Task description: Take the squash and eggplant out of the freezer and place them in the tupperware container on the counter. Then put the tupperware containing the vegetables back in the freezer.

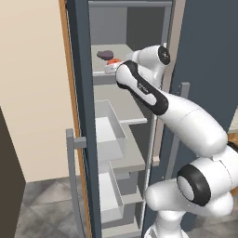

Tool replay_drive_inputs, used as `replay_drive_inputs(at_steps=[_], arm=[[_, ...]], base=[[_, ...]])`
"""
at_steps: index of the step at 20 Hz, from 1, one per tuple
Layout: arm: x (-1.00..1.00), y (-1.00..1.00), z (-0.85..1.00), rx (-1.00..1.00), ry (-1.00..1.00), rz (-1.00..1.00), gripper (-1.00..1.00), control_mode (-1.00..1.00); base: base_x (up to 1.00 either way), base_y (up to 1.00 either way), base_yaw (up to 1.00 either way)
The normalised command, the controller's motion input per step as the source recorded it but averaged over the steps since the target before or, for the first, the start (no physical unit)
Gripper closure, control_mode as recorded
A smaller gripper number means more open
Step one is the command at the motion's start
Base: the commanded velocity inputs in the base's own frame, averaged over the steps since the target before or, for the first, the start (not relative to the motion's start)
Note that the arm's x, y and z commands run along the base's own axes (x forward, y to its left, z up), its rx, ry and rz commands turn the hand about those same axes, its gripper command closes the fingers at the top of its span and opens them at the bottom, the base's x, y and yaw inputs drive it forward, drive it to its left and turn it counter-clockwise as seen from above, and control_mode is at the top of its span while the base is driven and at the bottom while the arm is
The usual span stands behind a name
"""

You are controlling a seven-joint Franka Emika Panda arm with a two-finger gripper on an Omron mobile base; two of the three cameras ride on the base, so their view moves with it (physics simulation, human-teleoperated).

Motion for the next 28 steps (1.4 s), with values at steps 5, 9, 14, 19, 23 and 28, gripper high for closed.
replay_drive_inputs(at_steps=[5,9,14,19,23,28], arm=[[-1.00,-0.43,0.32,0.00,0.00,-0.09,1.00,-1.00],[-1.00,-0.29,0.61,-0.01,0.01,-0.08,1.00,-1.00],[-1.00,-0.26,0.60,-0.05,0.11,-0.11,1.00,-1.00],[-1.00,-0.40,0.01,-0.04,0.19,-0.15,1.00,-1.00],[-0.86,-0.37,-0.23,0.00,0.15,-0.08,1.00,-1.00],[-0.49,-0.36,-0.44,0.05,0.08,-0.01,1.00,-1.00]], base=[[0.00,0.00,0.00],[0.00,0.00,0.00],[0.00,0.00,0.00],[0.00,0.00,0.00],[0.00,0.00,0.00],[0.00,0.00,0.00]])
